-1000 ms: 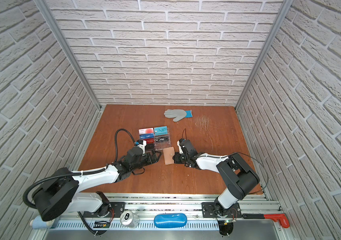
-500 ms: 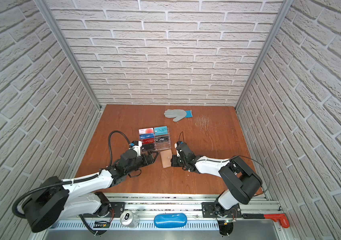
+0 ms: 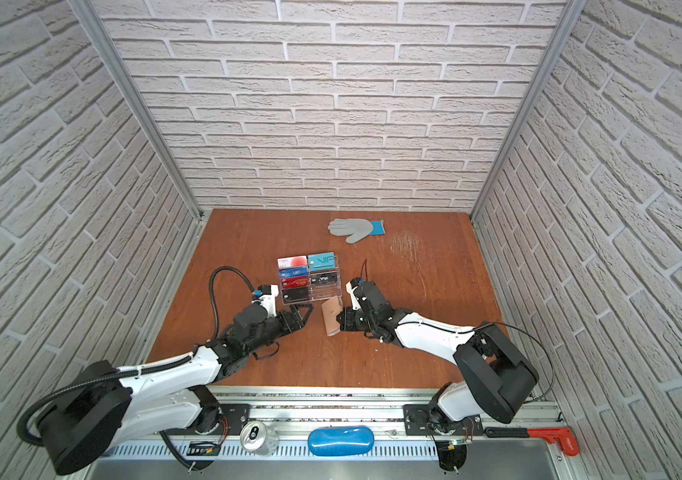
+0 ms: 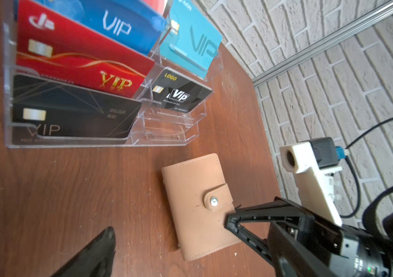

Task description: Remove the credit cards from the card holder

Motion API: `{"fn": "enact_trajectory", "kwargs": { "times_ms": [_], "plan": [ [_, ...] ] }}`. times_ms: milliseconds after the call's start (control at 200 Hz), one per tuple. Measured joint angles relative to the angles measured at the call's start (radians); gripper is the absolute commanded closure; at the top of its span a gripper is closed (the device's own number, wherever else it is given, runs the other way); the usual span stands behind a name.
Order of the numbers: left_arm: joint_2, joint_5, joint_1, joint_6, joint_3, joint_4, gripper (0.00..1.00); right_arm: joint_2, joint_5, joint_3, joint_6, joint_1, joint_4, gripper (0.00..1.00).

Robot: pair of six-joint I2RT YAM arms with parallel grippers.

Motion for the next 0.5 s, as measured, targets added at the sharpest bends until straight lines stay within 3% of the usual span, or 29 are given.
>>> {"fn": "enact_trajectory", "kwargs": {
  "times_ms": [275,500],
  "plan": [
    [-0.045,0.012,0.065,0.000,-0.014,0.097,0.02,-0.004,-0.029,0.134,0.000,0.016,0.002,0.94],
    [0.041,0.073,0.142,-0.048,-0.010,0.230,0.02,-0.009,-0.040,0.212,0.004,0.016,-0.004,0.94]
  ]
}}
